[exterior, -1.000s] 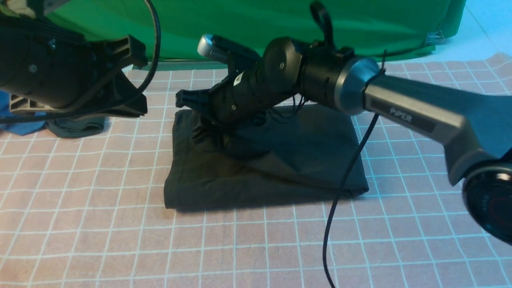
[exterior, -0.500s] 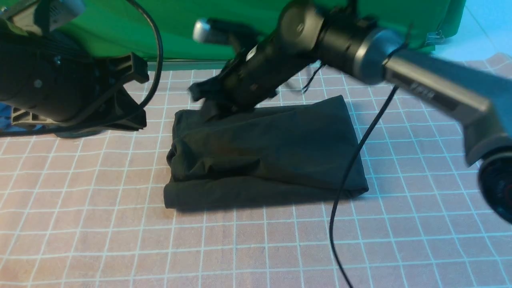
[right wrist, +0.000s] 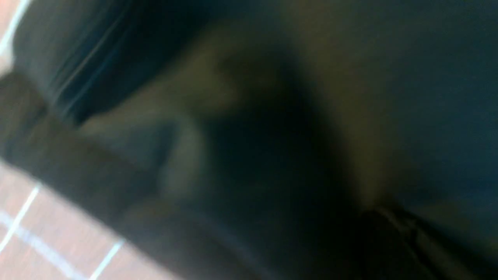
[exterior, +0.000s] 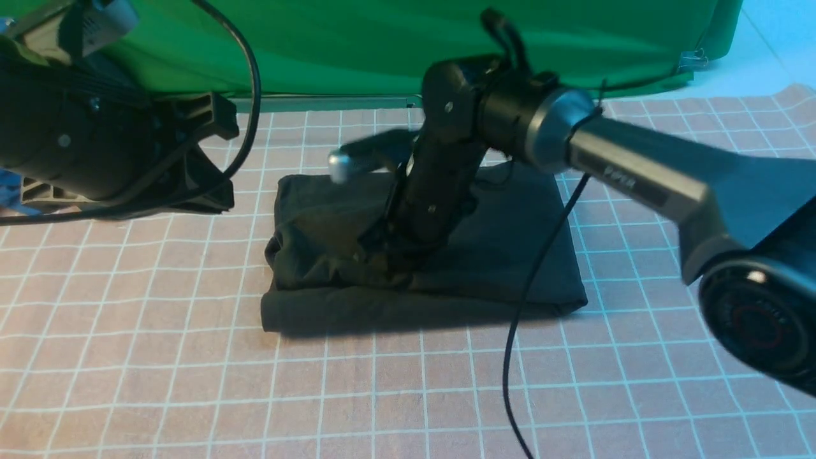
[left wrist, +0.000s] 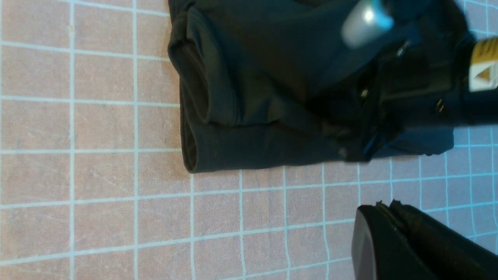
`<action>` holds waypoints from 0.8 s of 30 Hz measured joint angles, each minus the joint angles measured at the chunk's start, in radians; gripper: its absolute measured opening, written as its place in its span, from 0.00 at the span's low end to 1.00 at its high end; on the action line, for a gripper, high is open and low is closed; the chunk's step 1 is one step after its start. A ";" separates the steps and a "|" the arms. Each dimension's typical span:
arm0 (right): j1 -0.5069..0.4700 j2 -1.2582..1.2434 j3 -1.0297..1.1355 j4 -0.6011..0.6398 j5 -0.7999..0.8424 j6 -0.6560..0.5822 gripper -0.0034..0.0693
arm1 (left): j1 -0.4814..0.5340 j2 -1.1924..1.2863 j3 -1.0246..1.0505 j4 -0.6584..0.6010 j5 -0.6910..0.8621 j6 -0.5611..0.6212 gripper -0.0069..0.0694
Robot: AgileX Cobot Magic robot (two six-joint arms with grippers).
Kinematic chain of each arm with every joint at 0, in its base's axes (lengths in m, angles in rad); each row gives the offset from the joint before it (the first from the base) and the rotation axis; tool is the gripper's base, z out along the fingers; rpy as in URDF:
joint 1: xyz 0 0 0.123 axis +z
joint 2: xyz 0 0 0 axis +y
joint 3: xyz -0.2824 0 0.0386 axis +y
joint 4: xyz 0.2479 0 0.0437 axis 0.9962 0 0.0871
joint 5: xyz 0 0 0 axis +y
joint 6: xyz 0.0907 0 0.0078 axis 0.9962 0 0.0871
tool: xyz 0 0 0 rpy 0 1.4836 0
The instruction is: Fold a long-sleeved shirt over a pink coffee tablecloth.
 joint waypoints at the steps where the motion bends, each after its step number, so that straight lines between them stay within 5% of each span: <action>1: 0.015 -0.001 -0.001 0.000 0.009 0.000 0.10 | 0.000 0.000 0.000 0.000 -0.004 0.000 0.11; 11: 0.058 -0.005 -0.061 0.003 0.054 -0.003 0.10 | 0.000 0.000 0.000 0.008 -0.031 -0.014 0.11; 18: -0.059 -0.133 -0.055 0.006 0.063 -0.002 0.10 | 0.000 0.006 0.000 0.025 -0.032 -0.061 0.11; 24: -0.188 -0.338 0.169 0.000 0.064 -0.019 0.10 | 0.000 0.080 0.000 -0.041 -0.041 -0.057 0.11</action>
